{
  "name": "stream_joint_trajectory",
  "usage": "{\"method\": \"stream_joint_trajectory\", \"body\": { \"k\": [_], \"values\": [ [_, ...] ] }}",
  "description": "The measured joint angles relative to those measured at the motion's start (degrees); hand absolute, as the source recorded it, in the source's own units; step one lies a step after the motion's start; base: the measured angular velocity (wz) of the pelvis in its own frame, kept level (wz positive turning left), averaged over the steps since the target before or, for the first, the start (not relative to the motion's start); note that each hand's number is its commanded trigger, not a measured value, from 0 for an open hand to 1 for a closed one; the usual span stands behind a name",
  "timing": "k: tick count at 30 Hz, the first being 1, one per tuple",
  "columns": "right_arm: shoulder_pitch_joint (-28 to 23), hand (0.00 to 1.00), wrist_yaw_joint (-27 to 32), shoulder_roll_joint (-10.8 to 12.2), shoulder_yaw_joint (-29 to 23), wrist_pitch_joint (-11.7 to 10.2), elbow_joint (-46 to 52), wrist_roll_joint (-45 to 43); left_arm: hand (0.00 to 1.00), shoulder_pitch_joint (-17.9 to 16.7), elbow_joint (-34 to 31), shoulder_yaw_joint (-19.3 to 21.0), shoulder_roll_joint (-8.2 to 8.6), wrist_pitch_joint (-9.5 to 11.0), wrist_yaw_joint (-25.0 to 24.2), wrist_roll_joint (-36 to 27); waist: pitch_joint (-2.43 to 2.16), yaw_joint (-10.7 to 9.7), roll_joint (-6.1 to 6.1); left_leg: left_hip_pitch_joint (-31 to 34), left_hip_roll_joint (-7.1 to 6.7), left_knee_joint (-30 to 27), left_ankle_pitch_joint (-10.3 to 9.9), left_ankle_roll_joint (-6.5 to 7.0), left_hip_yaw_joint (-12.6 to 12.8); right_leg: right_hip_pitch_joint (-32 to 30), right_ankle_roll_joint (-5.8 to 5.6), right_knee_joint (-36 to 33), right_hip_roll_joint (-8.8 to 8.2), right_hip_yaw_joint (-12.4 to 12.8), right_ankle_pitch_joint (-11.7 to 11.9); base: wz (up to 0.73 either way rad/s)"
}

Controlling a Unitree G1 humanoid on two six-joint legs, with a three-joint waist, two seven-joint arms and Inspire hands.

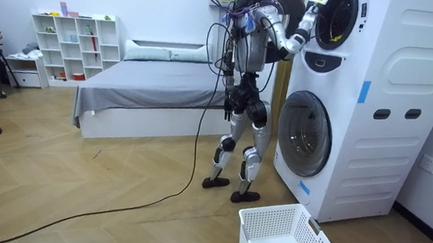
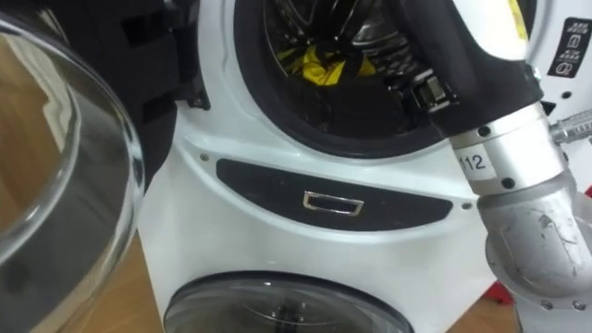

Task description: Pick clothes from washing machine

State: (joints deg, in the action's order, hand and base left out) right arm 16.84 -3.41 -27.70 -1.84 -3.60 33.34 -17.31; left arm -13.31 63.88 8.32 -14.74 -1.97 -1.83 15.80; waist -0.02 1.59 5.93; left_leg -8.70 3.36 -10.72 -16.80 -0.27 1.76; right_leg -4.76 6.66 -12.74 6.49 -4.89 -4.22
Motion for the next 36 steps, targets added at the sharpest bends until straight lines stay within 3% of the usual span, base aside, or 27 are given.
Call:
{"method": "stream_joint_trajectory", "body": {
  "k": [5, 9, 18, 24, 36],
  "values": [
    [-0.5, 0.0, -0.4, -0.1, -0.1, -0.1, -1.1, -4.1, 0.0, -0.4, 0.3, -0.1, 0.15, -0.6, 0.0, 0.0, -0.01, -0.4, -0.15, -0.5, 0.1, -0.1, 0.0, 0.01, 0.0, 1.3, -0.15, 1.1, -0.08, -0.6, 0.1, 0.09],
    [-0.5, 0.0, -0.5, -2.2, -0.1, -0.1, -2.6, -3.7, 0.0, -0.5, 0.3, -0.1, 0.06, -0.7, 0.0, 0.0, 0.0, -0.6, -0.16, -0.9, 0.06, 0.0, 0.0, 0.04, -0.2, 2.0, -0.34, 1.2, -0.24, -0.9, 0.0, 0.09],
    [0.2, 0.0, -2.4, -3.4, 0.3, -0.2, -7.8, -4.2, 0.0, -0.3, 0.2, -0.4, -0.04, -3.2, -1.7, 0.1, 0.03, 1.3, -0.11, -1.0, -0.03, -0.4, 0.1, 0.06, -0.7, 2.5, -0.36, 1.1, -0.48, -1.6, 0.1, 0.02],
    [0.6, 0.0, -2.8, -3.4, 0.3, -0.2, -11.1, -4.2, 0.0, 0.3, 0.1, -0.4, -0.01, -4.1, -2.5, 0.1, 0.31, 2.2, 0.35, -1.3, -0.15, -0.9, 0.1, 0.02, -1.1, 3.3, -0.98, 1.2, -0.82, -2.0, -0.1, 0.07],
    [0.9, 0.0, -2.2, -3.4, 0.5, -0.2, -15.0, -3.5, 0.0, 0.5, -0.1, -1.0, 0.05, -5.6, -3.5, 0.1, 0.38, 3.2, 0.16, -1.1, -1.0, -1.2, 0.9, 0.32, -3.4, 3.9, -1.24, 1.1, -2.16, -3.9, -0.1, 0.11]
  ]
}}
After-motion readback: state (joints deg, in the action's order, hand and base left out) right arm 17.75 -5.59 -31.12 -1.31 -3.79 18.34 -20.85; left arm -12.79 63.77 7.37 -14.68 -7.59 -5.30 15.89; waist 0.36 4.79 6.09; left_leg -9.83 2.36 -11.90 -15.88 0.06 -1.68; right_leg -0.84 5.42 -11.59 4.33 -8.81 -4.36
